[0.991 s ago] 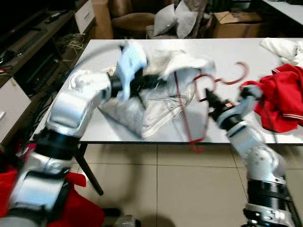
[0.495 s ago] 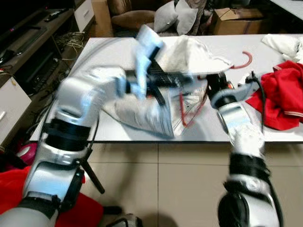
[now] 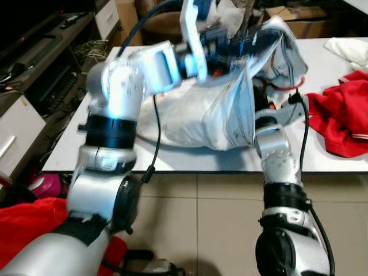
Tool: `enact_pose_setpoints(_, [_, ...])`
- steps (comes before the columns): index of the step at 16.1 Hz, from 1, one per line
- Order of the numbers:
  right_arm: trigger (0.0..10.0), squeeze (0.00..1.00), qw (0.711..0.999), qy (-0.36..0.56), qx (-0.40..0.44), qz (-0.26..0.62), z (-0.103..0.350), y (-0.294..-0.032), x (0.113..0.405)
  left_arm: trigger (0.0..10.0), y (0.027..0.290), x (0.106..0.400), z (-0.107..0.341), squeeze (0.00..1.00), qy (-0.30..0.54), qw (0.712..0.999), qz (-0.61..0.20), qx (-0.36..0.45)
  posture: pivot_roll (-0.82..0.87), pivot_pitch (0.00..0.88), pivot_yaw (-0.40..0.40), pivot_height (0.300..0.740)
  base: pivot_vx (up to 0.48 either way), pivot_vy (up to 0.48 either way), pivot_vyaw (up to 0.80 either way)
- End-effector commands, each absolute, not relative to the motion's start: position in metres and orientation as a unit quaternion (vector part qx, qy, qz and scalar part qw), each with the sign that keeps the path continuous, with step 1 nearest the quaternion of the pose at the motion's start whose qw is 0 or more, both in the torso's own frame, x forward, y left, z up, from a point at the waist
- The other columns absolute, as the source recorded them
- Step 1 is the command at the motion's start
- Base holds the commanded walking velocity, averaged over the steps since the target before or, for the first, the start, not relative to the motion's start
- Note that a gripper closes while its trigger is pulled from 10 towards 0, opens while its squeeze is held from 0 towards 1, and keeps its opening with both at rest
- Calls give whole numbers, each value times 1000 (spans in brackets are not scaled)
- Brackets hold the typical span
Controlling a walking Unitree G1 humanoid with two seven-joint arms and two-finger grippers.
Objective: Hang hanger
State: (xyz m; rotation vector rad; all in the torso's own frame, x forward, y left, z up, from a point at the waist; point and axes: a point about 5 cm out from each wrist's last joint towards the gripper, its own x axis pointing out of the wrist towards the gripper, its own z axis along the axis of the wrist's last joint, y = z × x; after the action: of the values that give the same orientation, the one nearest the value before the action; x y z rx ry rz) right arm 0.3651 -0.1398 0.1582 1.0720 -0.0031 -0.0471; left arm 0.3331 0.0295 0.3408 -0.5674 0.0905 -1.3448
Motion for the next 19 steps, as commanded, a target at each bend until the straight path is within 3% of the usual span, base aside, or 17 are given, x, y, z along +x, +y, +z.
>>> enact_pose_setpoints(1, [10000, 0, 855, 40, 515, -44, 139, -127, 359, 0, 33, 328, 372, 0, 3, 712, -633, -303, 73, 0, 133, 740, 0, 0, 0])
enact_pose_setpoints(2, [10000, 0, 856, 47, 513, -46, 137, -127, 358, 0, 33, 329, 375, 0, 1, 710, -631, -313, 72, 0, 132, 740, 0, 0, 0])
enact_pose_setpoints(4, [10000, 0, 869, 91, 485, -36, 127, -124, 347, 0, 44, 348, 389, 0, -25, 752, -564, -340, 70, 0, 129, 740, 0, 0, 0])
enact_pose_setpoints(6, [10000, 0, 881, 117, 458, 1, 133, -122, 326, 0, 63, 373, 393, 0, -47, 821, -464, -329, 67, 0, 122, 740, 0, 0, 0])
enact_pose_setpoints(7, [10000, 0, 883, 116, 454, 19, 138, -121, 318, 0, 69, 380, 392, 0, -52, 840, -436, -320, 64, 0, 123, 740, 0, 0, 0])
enact_pose_setpoints(9, [10000, 0, 874, 112, 466, 84, 166, -117, 287, 0, 92, 406, 370, 0, -53, 911, -320, -256, 42, 0, 134, 740, 0, 0, 0])
enact_pose_setpoints(11, [10000, 0, 863, 96, 480, 122, 189, -117, 270, 0, 105, 419, 338, 0, -28, 947, -255, -194, 22, 0, 141, 740, 0, 0, 0])
enact_pose_setpoints(14, [10000, 0, 860, 71, 478, 162, 216, -117, 255, 0, 113, 424, 289, 0, 23, 969, -219, -116, 5, 0, 145, 740, 0, 0, 0])
enact_pose_setpoints(15, [10000, 0, 858, 53, 479, 175, 231, -118, 254, 0, 119, 421, 242, 0, 81, 973, -204, -69, -3, 0, 145, 740, 0, 0, 0])
enact_pose_setpoints(19, [10000, 0, 851, 52, 488, 188, 244, -121, 252, 0, 122, 396, 148, 0, 197, 952, -233, -35, -8, 0, 119, 740, 0, 0, 0])
